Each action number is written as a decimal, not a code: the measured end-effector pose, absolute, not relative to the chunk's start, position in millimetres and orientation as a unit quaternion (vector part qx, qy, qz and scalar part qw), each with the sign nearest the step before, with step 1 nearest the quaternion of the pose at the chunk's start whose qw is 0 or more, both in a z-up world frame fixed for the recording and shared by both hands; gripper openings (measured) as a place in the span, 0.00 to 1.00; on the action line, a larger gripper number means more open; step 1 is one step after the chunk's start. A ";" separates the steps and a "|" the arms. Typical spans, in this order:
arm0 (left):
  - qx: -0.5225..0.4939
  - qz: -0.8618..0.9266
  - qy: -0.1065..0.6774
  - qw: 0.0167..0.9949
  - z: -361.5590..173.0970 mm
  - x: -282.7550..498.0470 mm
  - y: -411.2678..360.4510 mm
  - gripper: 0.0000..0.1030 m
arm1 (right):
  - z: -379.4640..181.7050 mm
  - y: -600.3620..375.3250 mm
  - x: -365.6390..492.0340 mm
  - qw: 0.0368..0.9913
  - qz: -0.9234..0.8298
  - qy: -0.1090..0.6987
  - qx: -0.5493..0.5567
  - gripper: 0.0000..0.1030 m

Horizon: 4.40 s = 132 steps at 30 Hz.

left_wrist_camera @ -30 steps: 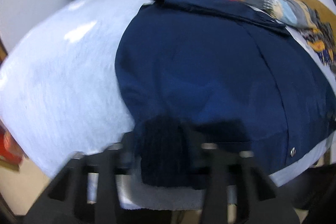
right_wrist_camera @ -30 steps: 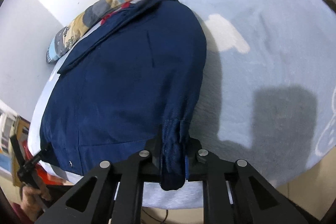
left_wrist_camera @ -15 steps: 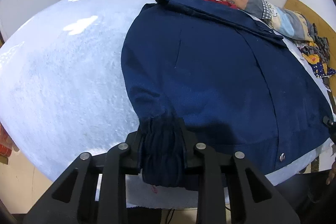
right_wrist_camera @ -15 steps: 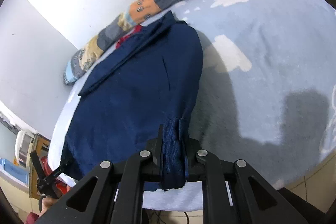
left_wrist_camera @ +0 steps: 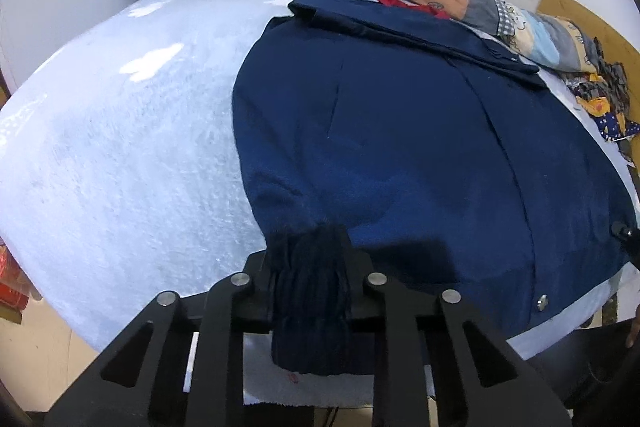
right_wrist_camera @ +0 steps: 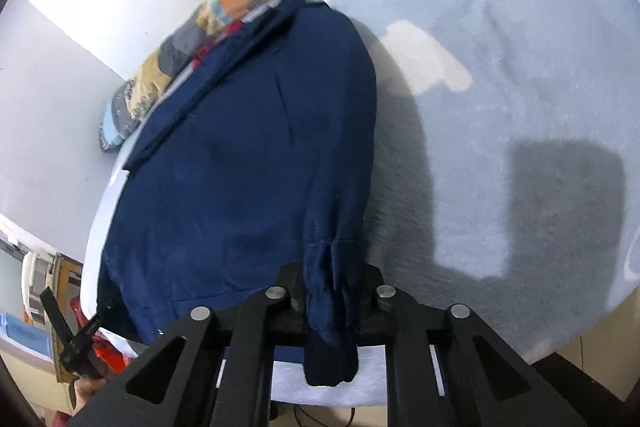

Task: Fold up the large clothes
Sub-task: 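Hold the hem with both grippers and fold it toward the collar, then lift the held hem higher with both grippers and carry it over the collar, then lower the hem onto the collar and open both grippers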

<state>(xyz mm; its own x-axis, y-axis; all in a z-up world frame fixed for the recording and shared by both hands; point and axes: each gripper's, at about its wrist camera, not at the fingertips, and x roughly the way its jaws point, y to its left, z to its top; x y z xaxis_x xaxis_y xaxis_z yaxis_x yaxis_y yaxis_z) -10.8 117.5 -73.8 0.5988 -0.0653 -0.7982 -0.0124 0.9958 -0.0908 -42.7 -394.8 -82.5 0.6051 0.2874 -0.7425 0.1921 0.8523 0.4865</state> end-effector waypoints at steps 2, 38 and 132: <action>-0.048 -0.019 0.437 0.898 -65.5 -14.6 119.4 0.18 | -72.0 -396.1 -47.3 0.861 0.038 0.424 0.278 0.12; -0.082 -0.017 0.340 0.937 7.0 -16.1 153.7 0.18 | 10.3 -401.7 -72.4 0.881 0.150 0.307 0.327 0.12; -0.150 -0.018 0.427 0.891 -10.5 410.9 157.2 0.72 | -50.3 -480.2 383.5 0.713 0.159 0.323 0.602 0.68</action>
